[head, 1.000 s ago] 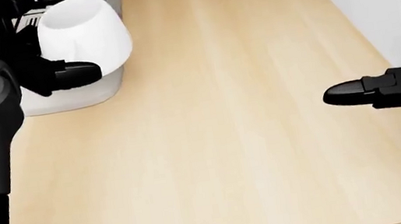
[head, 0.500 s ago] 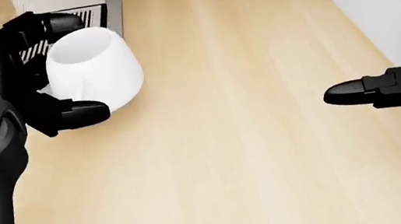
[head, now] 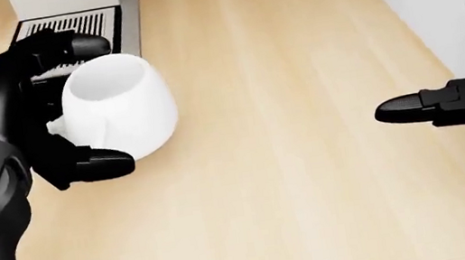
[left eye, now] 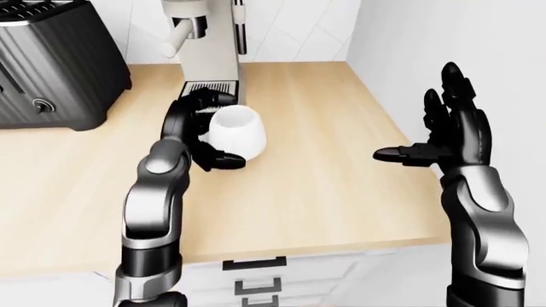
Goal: Pick the mug from under the coffee machine dispenser and place it on the counter.
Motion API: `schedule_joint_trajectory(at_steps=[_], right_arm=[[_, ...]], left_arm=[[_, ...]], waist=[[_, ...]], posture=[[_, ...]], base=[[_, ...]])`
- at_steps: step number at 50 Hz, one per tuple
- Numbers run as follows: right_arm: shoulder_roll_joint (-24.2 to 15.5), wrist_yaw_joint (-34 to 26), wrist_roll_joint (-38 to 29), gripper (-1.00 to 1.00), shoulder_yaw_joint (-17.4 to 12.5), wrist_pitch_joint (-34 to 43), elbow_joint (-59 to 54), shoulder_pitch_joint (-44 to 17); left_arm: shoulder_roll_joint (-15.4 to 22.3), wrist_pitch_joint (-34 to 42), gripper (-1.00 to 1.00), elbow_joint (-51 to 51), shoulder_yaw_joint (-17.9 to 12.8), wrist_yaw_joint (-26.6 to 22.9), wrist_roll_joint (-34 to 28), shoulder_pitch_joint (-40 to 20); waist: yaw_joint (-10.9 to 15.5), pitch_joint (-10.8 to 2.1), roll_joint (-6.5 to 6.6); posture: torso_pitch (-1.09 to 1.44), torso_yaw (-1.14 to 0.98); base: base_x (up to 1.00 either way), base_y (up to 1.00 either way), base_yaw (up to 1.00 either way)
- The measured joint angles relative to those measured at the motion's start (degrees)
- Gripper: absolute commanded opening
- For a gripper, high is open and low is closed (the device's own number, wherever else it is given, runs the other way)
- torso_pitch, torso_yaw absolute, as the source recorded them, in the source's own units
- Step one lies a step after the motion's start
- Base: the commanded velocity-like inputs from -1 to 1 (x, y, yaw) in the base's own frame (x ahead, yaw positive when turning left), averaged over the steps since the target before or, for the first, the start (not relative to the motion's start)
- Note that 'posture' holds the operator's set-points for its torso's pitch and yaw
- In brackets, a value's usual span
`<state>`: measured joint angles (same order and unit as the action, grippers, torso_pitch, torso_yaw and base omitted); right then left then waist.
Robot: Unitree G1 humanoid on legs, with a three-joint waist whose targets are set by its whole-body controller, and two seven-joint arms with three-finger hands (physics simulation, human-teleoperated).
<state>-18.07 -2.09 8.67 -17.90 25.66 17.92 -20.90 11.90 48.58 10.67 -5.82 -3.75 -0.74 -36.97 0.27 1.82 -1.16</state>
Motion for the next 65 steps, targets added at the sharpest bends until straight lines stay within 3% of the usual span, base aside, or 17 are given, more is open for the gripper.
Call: schedule_joint_trajectory(at_steps=[29,37,43,65], right_arm=[[0.06,-0.14,-0.06,1.0,-0.03,0.6,0.76,0.08],[-0.03,-0.12,-0.11,1.0,-0.07,0.48,0.63,-0.18],[0.12,-0.3,-0.15,1.0,0.27,0.47,0.19,0.03],[0.21,-0.48,-0.46,1.0,0.16,0.25,0.34,0.22]], left_arm=[[-3.36,-4.91,-1.0,8.43,0.13,-1.25,-4.56,9.35],[-4.28,0.49,-1.0,9.71,1.22,-3.0,-4.47,12.08],[-3.81,5.22,-1.0,13.06,0.72,-3.14,-3.7,10.26],[-3.91,7.57,-1.0,18.36,1.23,-4.31,-3.93,13.92]], waist=[[-0.12,-1.1,0.25],[0.02,-0.51,0.16],[0.05,0.03,-0.19],[0.16,-0.01,-0.13]], posture=[[0.0,0.0],[0.0,0.0],[0.0,0.0],[0.0,0.0]], base=[[0.0,0.0,0.0],[0.0,0.0,0.0],[0.0,0.0,0.0],[0.0,0.0,0.0]])
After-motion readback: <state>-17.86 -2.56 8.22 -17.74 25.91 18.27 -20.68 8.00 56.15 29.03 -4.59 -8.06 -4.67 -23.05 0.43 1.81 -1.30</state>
